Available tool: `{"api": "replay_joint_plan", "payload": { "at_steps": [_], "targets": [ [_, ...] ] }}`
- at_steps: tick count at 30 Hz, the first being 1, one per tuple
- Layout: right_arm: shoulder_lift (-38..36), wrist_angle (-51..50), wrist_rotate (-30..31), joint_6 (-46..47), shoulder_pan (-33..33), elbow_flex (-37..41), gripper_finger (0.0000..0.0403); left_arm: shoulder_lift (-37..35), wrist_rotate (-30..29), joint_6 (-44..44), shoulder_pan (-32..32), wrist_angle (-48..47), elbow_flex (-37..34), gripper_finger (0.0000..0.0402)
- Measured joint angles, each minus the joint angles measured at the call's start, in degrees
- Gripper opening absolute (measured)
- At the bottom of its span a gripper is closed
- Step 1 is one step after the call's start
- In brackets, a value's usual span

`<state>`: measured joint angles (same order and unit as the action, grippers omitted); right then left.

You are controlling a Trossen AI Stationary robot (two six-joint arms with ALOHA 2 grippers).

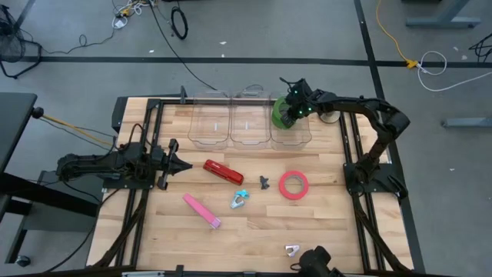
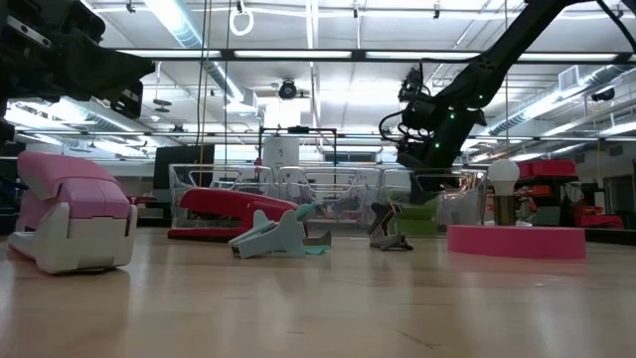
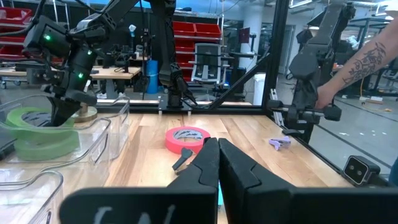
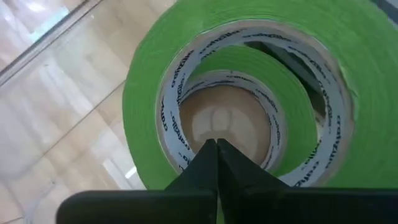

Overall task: Pick and place Stapler, Stapler remover, tape
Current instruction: Put the green tape into the right transparent bin, then put the pink tape into the right transparent bin

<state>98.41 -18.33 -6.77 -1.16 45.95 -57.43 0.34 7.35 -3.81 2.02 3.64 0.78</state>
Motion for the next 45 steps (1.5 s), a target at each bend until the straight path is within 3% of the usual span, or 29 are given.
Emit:
{"api": "replay_joint_plan", "payload": {
  "at_steps": [10,18,34,45],
  "targets": [
    [0.35,-1.17,-6.41,0.14,0.02,0.02,0.0,0.02,0.0,-0.02,0.0,0.02,0.0,0.0003],
    [-0.53,-0.15,-4.3,-1.25,-0.02,0.07,0.0,0.01,0.0,-0.02,-0.02,0.02,-0.02,0.0003],
    [-14.84,-0.3,-4.67,-2.08,-0.73,0.07,0.0,0.0,0.0,0.0,-0.01,0.02,0.0,0.0003],
    [-21.94,-7.24,-4.81,-1.26,-7.89,0.07,0.0,0.02,0.0,-0.02,-0.02,0.0,-0.02,0.0003]
  ]
}}
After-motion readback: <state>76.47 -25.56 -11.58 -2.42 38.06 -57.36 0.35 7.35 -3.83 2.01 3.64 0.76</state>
